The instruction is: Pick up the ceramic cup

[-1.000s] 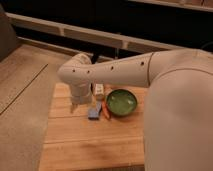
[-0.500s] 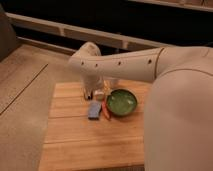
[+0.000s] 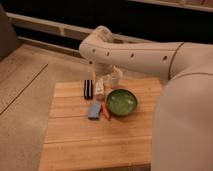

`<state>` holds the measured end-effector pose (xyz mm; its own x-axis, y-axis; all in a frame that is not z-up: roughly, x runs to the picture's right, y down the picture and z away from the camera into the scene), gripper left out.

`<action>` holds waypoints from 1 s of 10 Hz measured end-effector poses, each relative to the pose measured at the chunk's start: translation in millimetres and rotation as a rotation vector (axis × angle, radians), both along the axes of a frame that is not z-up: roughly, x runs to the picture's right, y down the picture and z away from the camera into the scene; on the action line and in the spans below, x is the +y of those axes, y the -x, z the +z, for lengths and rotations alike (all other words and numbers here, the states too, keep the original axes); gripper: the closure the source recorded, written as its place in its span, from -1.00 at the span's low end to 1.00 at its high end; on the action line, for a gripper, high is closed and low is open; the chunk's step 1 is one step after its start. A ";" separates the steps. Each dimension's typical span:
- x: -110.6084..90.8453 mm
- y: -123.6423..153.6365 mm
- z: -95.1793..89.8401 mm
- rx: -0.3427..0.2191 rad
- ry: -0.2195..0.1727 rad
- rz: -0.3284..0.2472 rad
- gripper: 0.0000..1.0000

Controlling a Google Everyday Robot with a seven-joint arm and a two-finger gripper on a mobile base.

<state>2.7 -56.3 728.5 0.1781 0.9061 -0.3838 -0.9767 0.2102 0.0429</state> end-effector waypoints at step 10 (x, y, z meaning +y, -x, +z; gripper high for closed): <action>-68.3 -54.8 66.7 -0.061 -0.130 -0.072 -0.30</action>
<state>57.5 -124.6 795.2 0.2636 0.9314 -0.2509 -0.9610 0.2760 0.0150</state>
